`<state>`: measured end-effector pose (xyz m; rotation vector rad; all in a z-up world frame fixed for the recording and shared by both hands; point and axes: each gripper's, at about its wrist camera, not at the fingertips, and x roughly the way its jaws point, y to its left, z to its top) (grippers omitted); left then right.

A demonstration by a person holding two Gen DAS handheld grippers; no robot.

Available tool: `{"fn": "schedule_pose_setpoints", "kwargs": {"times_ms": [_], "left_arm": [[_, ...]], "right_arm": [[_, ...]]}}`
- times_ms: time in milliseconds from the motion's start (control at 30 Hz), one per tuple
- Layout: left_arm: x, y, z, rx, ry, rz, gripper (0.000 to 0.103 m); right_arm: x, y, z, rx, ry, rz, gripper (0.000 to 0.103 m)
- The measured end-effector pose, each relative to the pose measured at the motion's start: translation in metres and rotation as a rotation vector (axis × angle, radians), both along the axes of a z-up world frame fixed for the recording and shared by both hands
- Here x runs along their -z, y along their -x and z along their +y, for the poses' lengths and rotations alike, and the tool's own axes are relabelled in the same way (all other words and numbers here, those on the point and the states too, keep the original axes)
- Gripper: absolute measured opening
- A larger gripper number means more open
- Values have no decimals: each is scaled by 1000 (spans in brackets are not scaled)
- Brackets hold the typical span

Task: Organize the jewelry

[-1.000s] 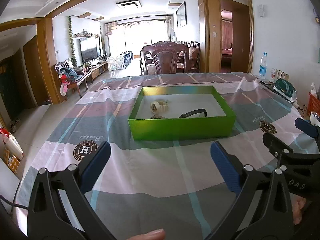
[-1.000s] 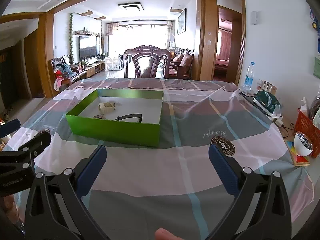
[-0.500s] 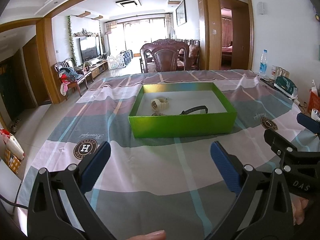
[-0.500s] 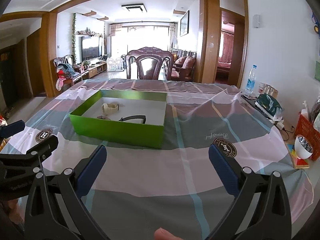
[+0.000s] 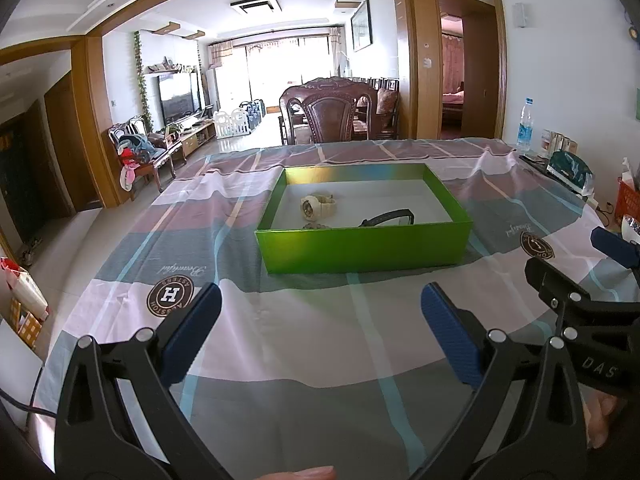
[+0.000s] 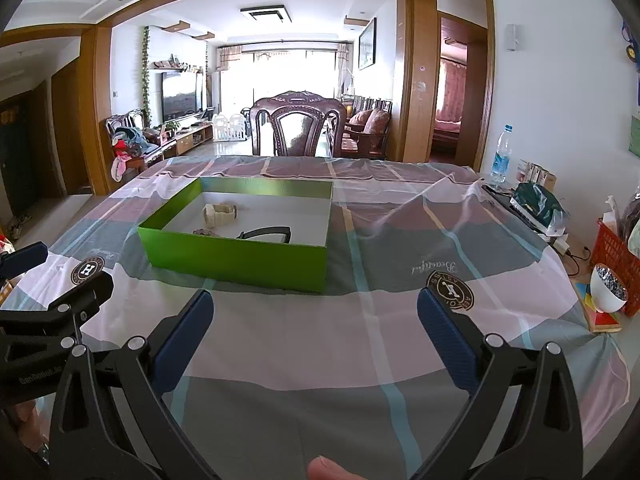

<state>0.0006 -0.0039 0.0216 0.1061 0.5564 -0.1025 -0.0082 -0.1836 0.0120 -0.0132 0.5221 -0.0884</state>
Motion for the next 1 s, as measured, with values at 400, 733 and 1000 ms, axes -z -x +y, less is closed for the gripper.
{"fn": "schedule_pose_setpoints", "kwargs": {"times_ms": [400, 733, 1000], "left_arm": [[2, 2, 2, 1, 0, 7, 99], [2, 2, 2, 2, -1, 6, 99], [2, 3, 3, 1, -5, 5, 99]], "right_arm": [[2, 1, 0, -1, -1, 4, 100], [3, 1, 1, 0, 0, 2, 100], [3, 1, 1, 1, 2, 3, 100]]}}
